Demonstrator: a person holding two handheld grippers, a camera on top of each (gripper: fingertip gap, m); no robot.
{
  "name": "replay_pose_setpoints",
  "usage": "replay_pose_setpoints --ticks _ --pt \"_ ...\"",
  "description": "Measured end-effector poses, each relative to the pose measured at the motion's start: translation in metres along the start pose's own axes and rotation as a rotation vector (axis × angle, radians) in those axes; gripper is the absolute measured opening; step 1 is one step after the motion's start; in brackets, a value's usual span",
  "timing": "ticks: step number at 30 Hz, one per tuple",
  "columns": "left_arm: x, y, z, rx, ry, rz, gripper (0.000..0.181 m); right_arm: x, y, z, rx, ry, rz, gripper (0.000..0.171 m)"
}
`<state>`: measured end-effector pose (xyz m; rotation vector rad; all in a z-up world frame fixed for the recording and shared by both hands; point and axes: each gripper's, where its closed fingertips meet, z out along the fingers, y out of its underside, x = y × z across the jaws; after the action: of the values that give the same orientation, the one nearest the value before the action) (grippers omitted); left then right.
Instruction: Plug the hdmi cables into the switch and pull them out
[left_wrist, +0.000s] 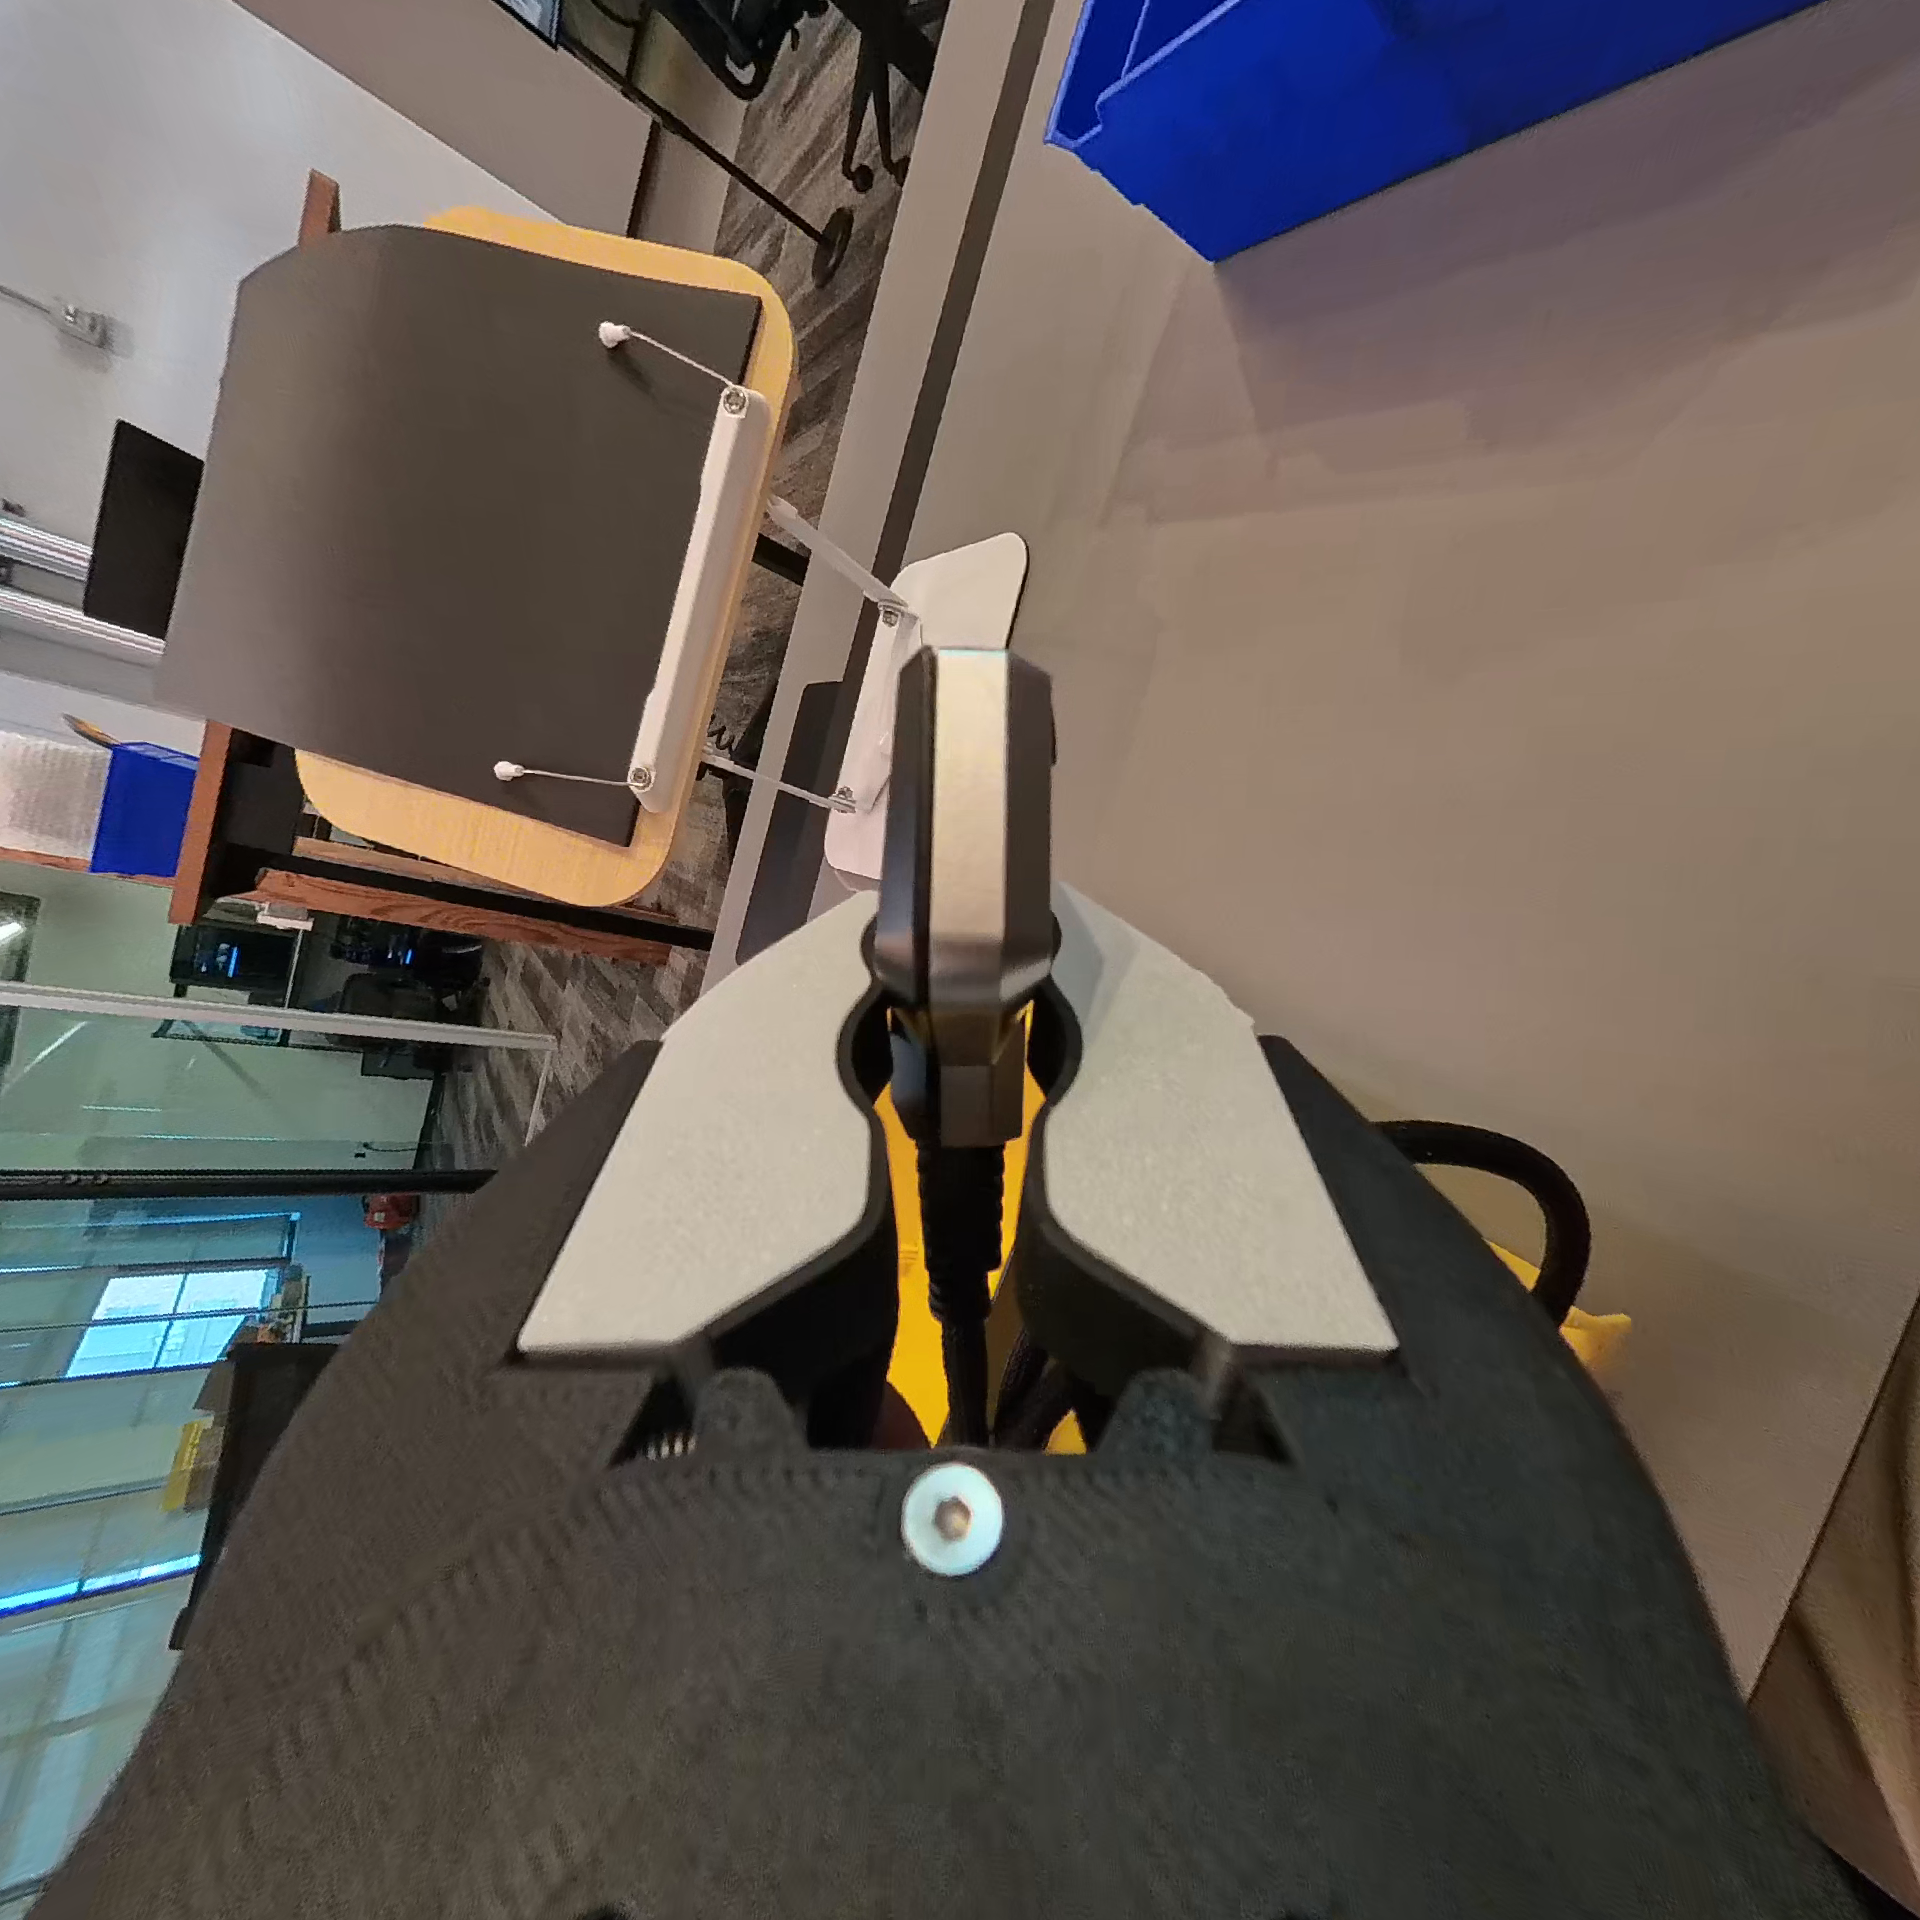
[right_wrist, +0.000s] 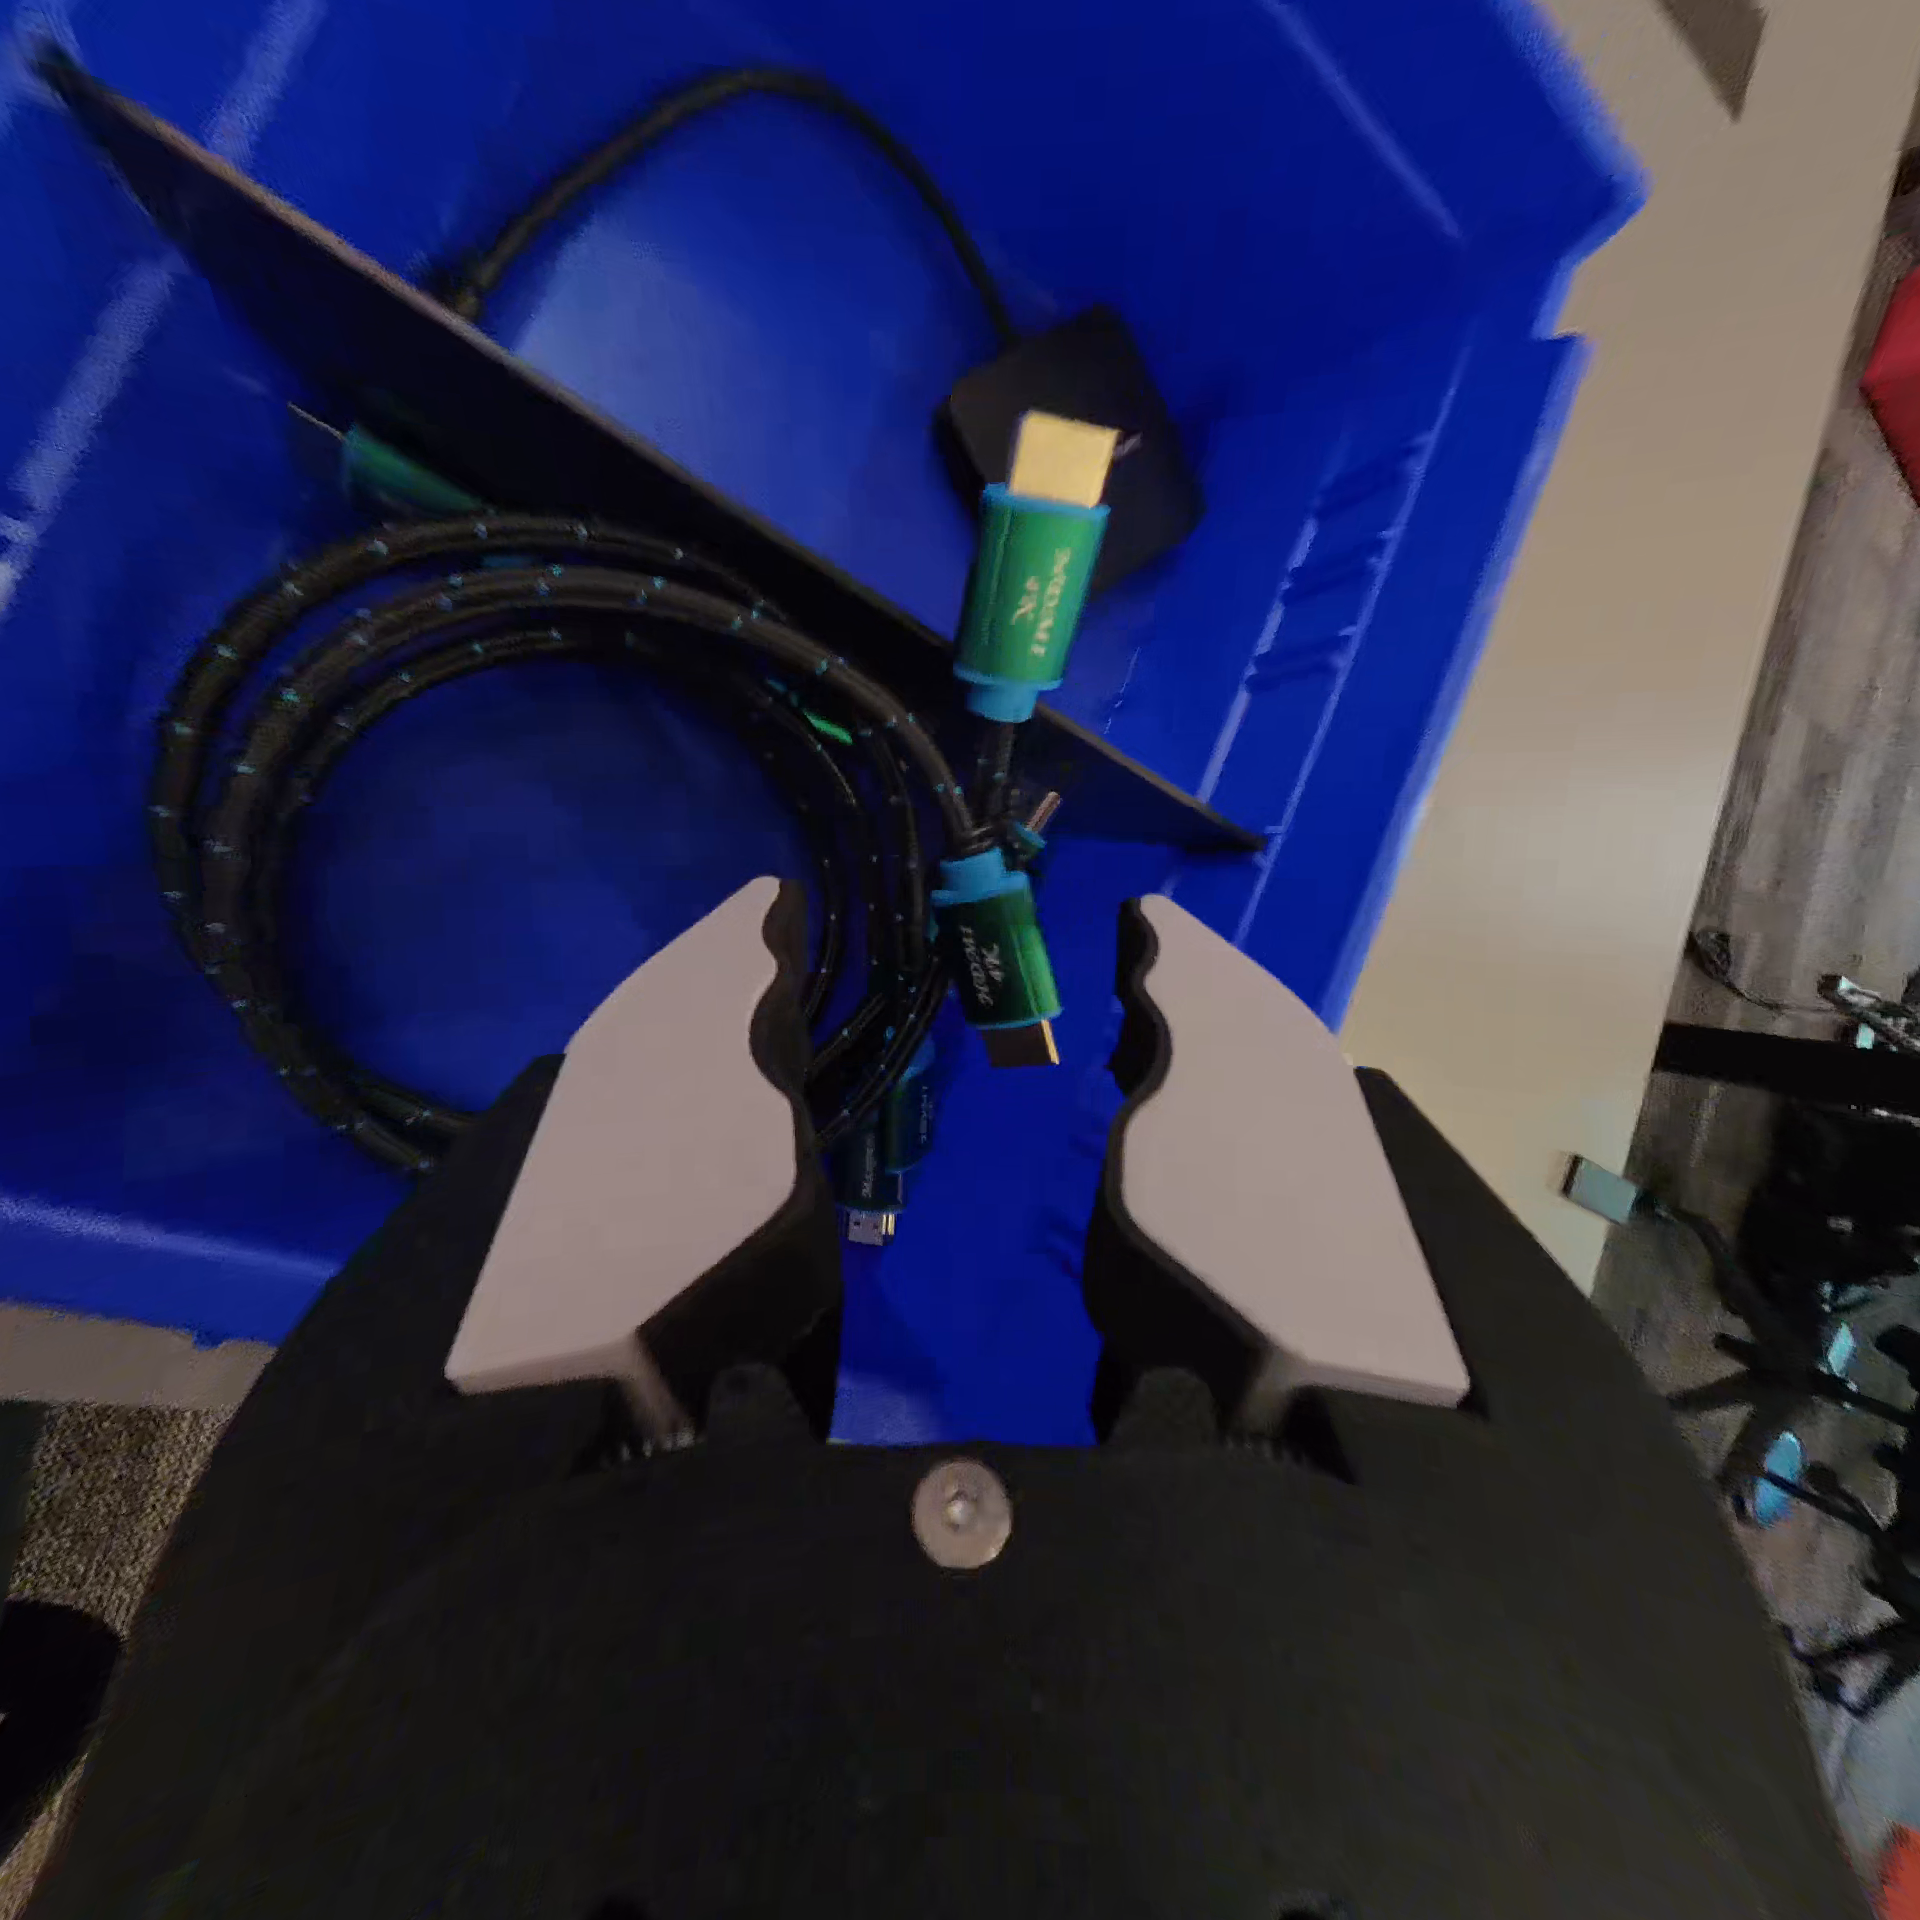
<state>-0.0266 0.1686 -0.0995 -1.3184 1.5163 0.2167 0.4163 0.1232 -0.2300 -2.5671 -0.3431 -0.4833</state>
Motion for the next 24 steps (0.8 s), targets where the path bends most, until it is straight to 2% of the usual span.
replay_pose_setpoints --ticks 2,4,7,8,12,15,17,20,24 --pt "0.0 -0.003 0.0 0.015 -0.004 0.0 0.021 -0.001 -0.018 -0.025 0.091 -0.019 -0.03 0.056" --pt "0.002 -0.01 -0.002 0.05 -0.003 0.018 0.021 -0.026 -0.053 -0.062 0.251 -0.118 -0.113 0.056" --pt "0.007 -0.022 -0.002 0.073 0.002 0.054 0.021 -0.098 -0.111 -0.128 0.55 -0.308 -0.336 0.057" --pt "0.01 -0.025 -0.002 0.079 0.013 0.064 0.021 -0.126 -0.125 -0.15 0.632 -0.339 -0.437 0.051" --pt "0.022 -0.036 -0.006 0.11 0.048 0.104 0.021 -0.235 -0.156 -0.21 0.884 -0.377 -0.817 0.046" --pt "0.03 -0.04 -0.007 0.114 0.066 0.128 0.021 -0.286 -0.168 -0.229 0.991 -0.331 -1.0 0.045" --pt "0.035 -0.042 -0.008 0.119 0.076 0.146 0.021 -0.307 -0.172 -0.232 1.027 -0.309 -1.081 0.036" --pt "0.04 -0.046 -0.009 0.132 0.096 0.156 0.021 -0.327 -0.174 -0.233 1.07 -0.284 -1.172 0.032" --pt "0.044 -0.041 -0.009 0.123 0.107 0.19 0.021 -0.331 -0.174 -0.233 1.097 -0.265 -1.2 0.021"
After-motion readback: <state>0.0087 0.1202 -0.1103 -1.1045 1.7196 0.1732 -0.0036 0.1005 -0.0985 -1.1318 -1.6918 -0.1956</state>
